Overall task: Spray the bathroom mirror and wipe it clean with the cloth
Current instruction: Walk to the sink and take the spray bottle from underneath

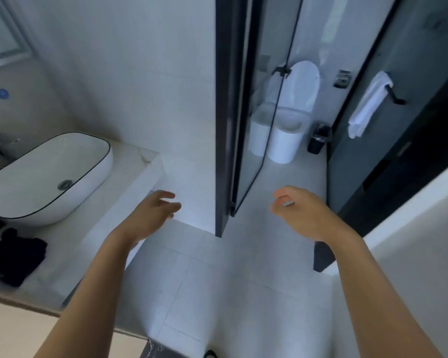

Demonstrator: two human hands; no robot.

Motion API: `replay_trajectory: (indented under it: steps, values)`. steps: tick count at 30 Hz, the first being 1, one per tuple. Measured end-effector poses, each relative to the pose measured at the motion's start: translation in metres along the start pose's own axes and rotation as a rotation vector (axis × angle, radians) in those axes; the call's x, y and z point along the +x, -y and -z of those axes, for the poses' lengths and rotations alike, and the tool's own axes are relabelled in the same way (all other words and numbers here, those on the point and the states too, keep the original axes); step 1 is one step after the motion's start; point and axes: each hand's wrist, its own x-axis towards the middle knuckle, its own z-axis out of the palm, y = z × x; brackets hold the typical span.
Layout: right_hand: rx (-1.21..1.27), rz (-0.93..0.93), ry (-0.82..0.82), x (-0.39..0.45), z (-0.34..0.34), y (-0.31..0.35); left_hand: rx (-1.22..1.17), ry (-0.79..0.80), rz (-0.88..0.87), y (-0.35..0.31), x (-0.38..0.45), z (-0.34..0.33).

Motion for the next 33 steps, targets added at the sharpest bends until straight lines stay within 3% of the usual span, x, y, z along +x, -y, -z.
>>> replay_trajectory:
  steps: [5,14,19,23,28,33]
  values:
    - [0.017,0.081,0.048,0.063,-0.026,0.033,0.009,-0.061,0.183,0.043,0.023,0.037]
    - [-0.146,0.196,0.382,0.185,-0.09,0.074,-0.021,-0.079,0.278,0.06,0.094,0.056]
    - [-0.224,0.31,0.486,0.274,-0.112,0.117,-0.122,-0.352,0.39,0.07,0.114,0.116]
    - [-0.268,0.425,0.654,0.321,-0.168,0.166,-0.24,-0.558,0.53,0.099,0.092,0.128]
    - [-0.362,0.486,0.919,0.322,-0.272,0.185,-0.33,-0.52,0.689,0.138,0.071,0.094]
    - [-0.42,0.403,1.114,0.327,-0.346,0.169,-0.291,-0.399,0.692,0.161,0.091,0.096]
